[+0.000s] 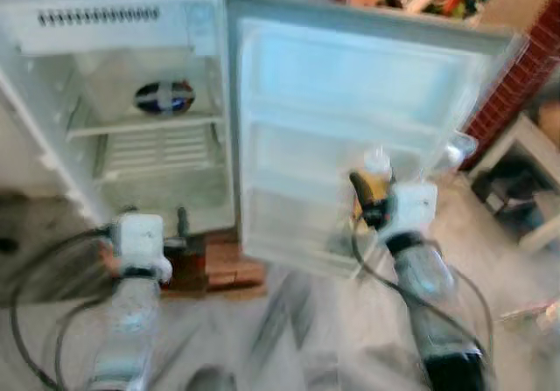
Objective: Restocking fridge
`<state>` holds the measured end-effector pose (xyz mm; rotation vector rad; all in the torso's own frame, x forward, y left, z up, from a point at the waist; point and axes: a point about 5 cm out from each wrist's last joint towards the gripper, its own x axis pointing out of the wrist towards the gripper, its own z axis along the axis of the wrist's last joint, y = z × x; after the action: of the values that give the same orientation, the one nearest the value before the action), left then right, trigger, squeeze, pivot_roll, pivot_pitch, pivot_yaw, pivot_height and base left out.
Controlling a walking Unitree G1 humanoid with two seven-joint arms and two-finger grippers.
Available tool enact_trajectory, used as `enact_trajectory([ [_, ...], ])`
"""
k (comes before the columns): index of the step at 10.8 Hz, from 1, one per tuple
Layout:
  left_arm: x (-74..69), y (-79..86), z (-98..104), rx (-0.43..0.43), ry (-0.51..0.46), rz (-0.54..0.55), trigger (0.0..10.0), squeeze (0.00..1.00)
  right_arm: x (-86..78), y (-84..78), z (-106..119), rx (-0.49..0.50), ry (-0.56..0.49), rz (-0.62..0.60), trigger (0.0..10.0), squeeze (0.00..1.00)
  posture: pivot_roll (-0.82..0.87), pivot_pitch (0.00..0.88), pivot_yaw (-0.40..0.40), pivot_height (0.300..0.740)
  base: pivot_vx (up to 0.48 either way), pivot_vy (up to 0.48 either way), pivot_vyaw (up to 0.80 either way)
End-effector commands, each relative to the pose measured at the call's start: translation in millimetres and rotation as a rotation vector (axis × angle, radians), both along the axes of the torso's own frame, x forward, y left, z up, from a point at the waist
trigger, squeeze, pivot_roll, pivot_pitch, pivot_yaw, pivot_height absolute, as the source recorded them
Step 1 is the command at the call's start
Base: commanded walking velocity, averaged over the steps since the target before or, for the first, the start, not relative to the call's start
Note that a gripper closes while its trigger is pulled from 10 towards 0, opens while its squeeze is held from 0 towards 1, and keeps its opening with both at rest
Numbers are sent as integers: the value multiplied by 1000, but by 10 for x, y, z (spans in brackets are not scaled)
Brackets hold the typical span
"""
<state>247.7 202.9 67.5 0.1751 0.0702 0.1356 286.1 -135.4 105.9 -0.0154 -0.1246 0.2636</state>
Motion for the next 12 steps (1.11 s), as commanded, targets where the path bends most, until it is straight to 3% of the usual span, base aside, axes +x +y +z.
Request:
enact_trajectory([
  [1, 18, -71, 10, -11, -3, -21, 10000, 0, -14, -95, 14, -11, -7, -19, 10000, 0, 126, 66, -64, 740, 289, 0, 0],
  [5, -26, -54, -43, -7, 19, 3, 10000, 0, -39, -57, -39, 1, 31, 19, 10000, 0, 131, 70, -65, 740, 68, 0, 0],
  [9, -64, -43, -60, 14, 29, 11, 10000, 0, -161, 129, -98, 83, 88, 183, 10000, 0, 133, 70, -62, 740, 0, 0, 0],
  [12, -99, 13, -103, 57, 37, 27, 10000, 0, -173, 130, -95, 88, 95, 200, 10000, 0, 134, 75, -61, 740, 0, 0, 0],
])
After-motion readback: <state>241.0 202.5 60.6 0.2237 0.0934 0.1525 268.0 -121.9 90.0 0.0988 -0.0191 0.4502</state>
